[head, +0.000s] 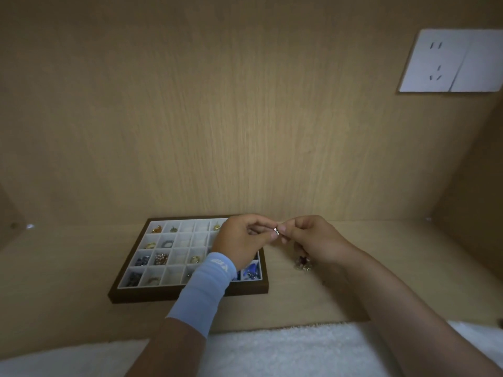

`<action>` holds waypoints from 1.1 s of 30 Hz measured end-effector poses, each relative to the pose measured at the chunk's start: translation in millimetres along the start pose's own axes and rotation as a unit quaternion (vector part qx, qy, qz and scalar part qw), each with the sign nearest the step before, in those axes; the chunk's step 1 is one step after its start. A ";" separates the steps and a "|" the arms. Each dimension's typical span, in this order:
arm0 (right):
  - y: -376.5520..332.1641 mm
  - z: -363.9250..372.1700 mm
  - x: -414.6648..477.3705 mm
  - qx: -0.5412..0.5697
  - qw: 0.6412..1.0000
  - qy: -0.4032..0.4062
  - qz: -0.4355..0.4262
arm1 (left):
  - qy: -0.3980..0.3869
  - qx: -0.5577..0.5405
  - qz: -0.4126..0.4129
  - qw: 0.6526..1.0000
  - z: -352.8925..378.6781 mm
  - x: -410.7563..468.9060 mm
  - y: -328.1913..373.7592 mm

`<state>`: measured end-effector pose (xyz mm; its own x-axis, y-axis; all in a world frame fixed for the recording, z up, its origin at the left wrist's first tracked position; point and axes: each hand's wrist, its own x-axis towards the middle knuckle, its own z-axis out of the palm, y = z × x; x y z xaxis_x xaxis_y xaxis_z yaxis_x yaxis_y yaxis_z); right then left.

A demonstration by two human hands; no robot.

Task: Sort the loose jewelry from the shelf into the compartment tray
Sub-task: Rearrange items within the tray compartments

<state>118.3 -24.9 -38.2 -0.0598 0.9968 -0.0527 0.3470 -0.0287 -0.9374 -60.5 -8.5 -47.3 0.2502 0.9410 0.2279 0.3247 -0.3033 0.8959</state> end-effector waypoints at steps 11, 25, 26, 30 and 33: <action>-25.8 33.1 8.7 0.052 0.993 0.031 -0.102 | 0.000 -0.007 -0.021 1.000 -47.4 6.6 3.6; -69.4 94.0 59.5 -0.172 0.962 -0.050 -0.205 | 0.070 -0.080 -0.111 0.988 -128.1 -7.6 -27.5; -69.6 96.2 61.5 -0.178 0.961 -0.049 -0.206 | 0.062 -0.067 -0.112 0.989 -130.7 -7.4 -30.1; -66.8 94.0 68.1 -0.362 0.906 -0.074 -0.204 | 0.020 0.053 -0.114 0.992 -132.8 -4.1 -39.5; -64.4 91.5 69.0 -0.465 0.859 -0.093 -0.191 | 0.025 0.218 -0.099 0.971 -127.0 -0.2 -45.1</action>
<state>6.2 38.9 -13.0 -0.4543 0.8887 0.0616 0.8618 0.4560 -0.2223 -191.0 24.1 -39.3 0.1037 0.9900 0.0960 0.7199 -0.1413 0.6795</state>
